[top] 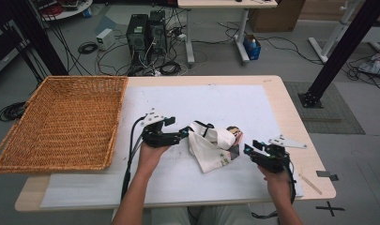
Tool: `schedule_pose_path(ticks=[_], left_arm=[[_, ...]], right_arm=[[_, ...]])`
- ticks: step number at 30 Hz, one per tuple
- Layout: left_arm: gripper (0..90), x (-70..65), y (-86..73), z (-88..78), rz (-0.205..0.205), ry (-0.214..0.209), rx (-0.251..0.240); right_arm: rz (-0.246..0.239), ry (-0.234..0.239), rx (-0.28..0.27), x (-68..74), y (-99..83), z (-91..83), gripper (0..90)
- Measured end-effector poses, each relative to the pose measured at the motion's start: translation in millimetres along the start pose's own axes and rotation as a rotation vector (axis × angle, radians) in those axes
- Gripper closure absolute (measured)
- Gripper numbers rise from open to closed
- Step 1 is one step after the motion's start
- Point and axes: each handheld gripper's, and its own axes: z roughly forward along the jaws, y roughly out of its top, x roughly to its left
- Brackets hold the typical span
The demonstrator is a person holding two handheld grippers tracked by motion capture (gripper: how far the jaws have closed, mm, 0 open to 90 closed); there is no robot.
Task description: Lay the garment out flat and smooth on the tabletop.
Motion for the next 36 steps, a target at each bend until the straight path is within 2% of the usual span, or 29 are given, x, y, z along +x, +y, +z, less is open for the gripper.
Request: schedule_pose_path(ticks=[1,3,5,7,9,10,11,12,13,14,15,16,17,18,19,21,22,23,25,27,29,31,33,34,36], left_arm=[[26.0,-0.8,1.3,6.7,-0.004,-0.012,0.010],[26.0,-4.3,4.9,24.5,-0.006,-0.025,0.041],[25.7,-9.2,7.1,42.4,0.032,-0.023,0.087],[25.7,-13.0,6.6,59.4,0.084,0.013,0.147],[25.7,-10.9,3.2,72.6,0.078,0.011,0.201],[25.7,-8.9,0.4,76.8,0.064,-0.007,0.216],[26.4,-5.6,-3.5,80.5,0.042,-0.044,0.240],[45.6,-4.3,-5.4,81.0,0.038,-0.076,0.266],[66.9,-4.2,-6.6,80.6,0.052,-0.092,0.277],[77.6,-5.6,-7.7,79.8,0.070,-0.091,0.279],[82.5,-8.5,-8.7,77.1,0.103,-0.094,0.261],[86.5,-9.0,-8.2,75.1,0.106,-0.097,0.252],[86.9,-8.8,-7.3,72.5,0.109,-0.100,0.240],[87.3,-8.4,-5.2,66.8,0.115,-0.094,0.213],[87.3,-7.3,-3.8,62.7,0.114,-0.089,0.197],[87.5,-2.9,-0.9,49.1,0.093,-0.073,0.131],[87.5,-1.2,-0.4,44.1,0.100,-0.061,0.111],[87.5,1.0,-0.6,37.5,0.098,-0.051,0.081],[87.5,7.6,-2.6,24.4,0.071,-0.022,0.034],[87.5,14.0,-5.9,16.5,0.028,-0.006,0.000],[87.5,20.7,-10.0,8.9,-0.024,0.007,-0.024],[87.5,22.5,-11.9,6.0,-0.043,0.011,-0.029],[87.5,22.1,-11.9,4.2,-0.033,0.009,-0.023],[87.5,21.8,-11.5,3.5,-0.030,0.011,-0.024],[87.5,22.9,-10.1,-0.2,-0.031,0.019,-0.038]], right_arm=[[0.023,-0.028,-0.002,-5.4,-1.3,-2.3,54.5],[0.059,-0.048,-0.002,-12.5,-3.6,-4.6,51.9],[0.063,-0.062,-0.004,-17.0,-5.3,-6.7,50.5],[0.062,-0.075,-0.012,-18.7,-6.0,-9.2,50.4],[0.065,-0.078,-0.011,-19.2,-6.0,-9.6,50.4],[0.066,-0.078,-0.009,-19.9,-6.0,-10.0,50.4],[0.067,-0.077,-0.010,-20.1,-6.0,-10.2,50.4],[0.068,-0.072,-0.010,-20.4,-6.1,-10.2,50.4],[0.066,-0.070,-0.008,-20.5,-6.2,-10.1,50.4],[0.066,-0.068,-0.006,-20.5,-6.4,-9.9,50.4],[0.065,-0.066,-0.005,-20.8,-6.5,-9.5,50.4],[0.069,-0.064,-0.002,-20.8,-6.4,-8.6,50.4],[0.065,-0.067,0.002,-21.0,-6.4,-7.9,50.4],[0.062,-0.091,0.021,-21.8,-5.8,-5.4,50.4],[0.062,-0.091,0.021,-21.8,-5.8,-5.4,50.4],[0.084,-0.082,0.037,-23.2,-3.2,0.5,49.9],[0.084,-0.082,0.037,-23.2,-3.2,0.5,49.9],[0.088,-0.068,0.049,-23.2,-1.9,3.4,48.0],[0.095,-0.021,0.109,-19.7,2.9,15.6,45.4],[0.079,0.006,0.126,-12.1,6.2,25.2,43.5],[0.056,0.057,0.147,2.9,10.7,37.5,39.4],[0.035,0.098,0.183,16.1,12.8,50.1,34.2],[0.001,0.098,0.230,30.9,14.1,65.4,32.9],[-0.021,0.094,0.244,38.4,14.0,74.6,36.8],[-0.085,0.103,0.259,45.8,12.3,84.3,59.5]])
